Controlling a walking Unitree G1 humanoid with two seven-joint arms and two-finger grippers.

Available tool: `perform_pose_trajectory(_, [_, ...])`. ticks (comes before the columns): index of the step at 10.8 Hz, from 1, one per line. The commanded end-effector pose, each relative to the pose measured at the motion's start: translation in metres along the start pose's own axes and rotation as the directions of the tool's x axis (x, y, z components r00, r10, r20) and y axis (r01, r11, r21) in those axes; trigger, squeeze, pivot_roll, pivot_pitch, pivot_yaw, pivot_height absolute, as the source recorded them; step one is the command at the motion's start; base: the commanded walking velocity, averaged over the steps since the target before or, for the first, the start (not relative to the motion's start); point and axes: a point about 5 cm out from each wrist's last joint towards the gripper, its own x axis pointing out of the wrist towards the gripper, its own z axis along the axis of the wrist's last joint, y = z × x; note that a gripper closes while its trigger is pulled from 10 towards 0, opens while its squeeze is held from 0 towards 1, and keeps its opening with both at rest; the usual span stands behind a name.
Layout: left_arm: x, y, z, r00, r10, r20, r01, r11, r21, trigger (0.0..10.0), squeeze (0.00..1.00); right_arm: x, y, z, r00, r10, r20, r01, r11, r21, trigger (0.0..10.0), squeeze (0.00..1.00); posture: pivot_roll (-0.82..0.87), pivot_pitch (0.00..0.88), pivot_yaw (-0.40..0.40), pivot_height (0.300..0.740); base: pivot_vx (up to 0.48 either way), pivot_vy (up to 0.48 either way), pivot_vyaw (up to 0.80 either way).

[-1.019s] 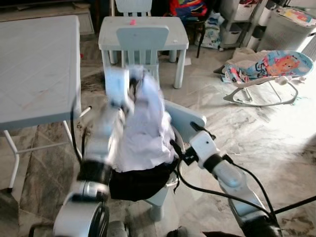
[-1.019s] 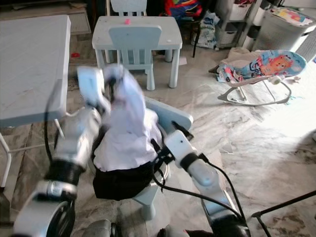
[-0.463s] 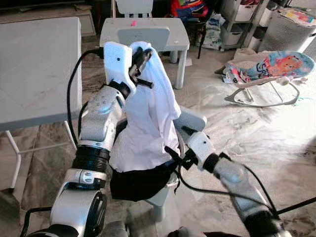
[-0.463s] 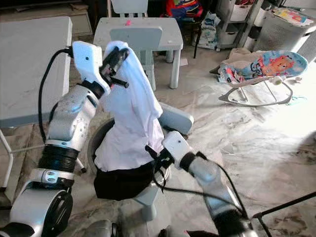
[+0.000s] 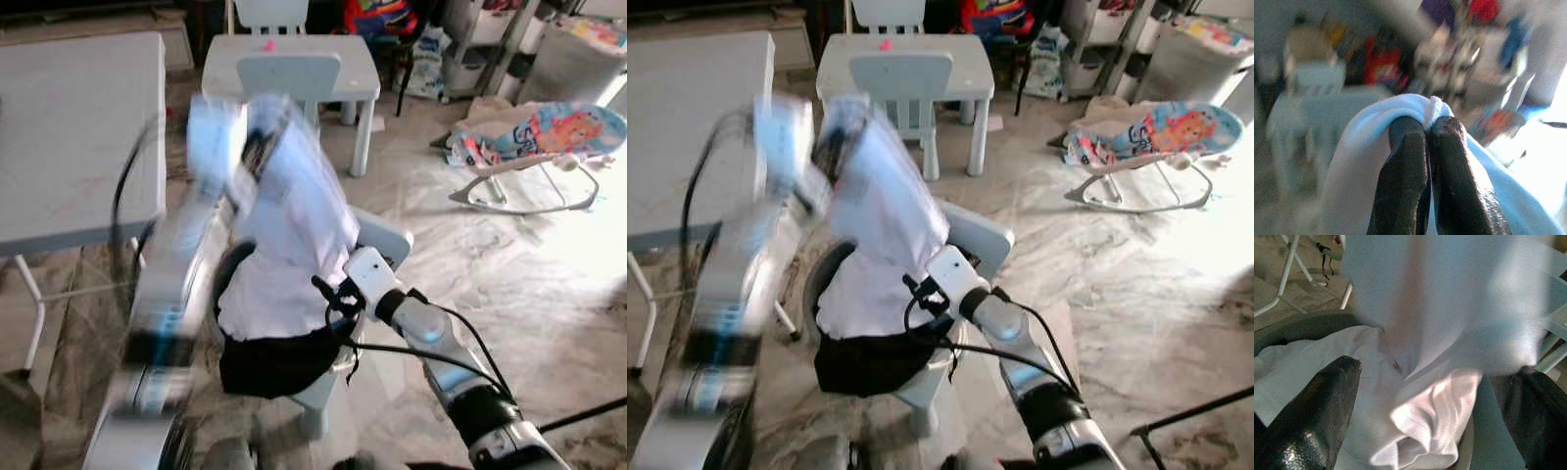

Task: Hang hanger

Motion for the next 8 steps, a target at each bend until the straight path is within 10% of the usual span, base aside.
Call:
perform_pose_trajectory(1, [-0.006,0.003,0.001,0.999,0.028,-0.015,-0.028,0.999,0.029,0.0,0.0,-0.005,-0.003,-0.005,1.0,0.003,-0.021,-0.003,1.0,0.007,10.0,0.0,0.02,0.0,-0.019,0.74,0.0,0.0,0.0])
perform_pose_trajectory(5, [-0.089,0.027,-0.046,0.936,0.218,-0.276,-0.189,0.974,0.126,0.0,0.0,-0.035,-0.035,-0.032,0.987,-0.023,-0.157,0.01,0.996,-0.083,10.0,0.0,0.03,0.009,-0.026,0.74,0.0,0.0,0.0])
perform_pose_trajectory(8, [-0.145,0.031,-0.095,0.804,0.244,-0.543,-0.153,0.966,0.207,0.0,0.0,-0.034,-0.038,-0.03,0.988,-0.05,-0.145,0.038,0.995,-0.089,10.0,0.0,0.04,0.015,-0.027,0.74,0.0,0.0,0.0])
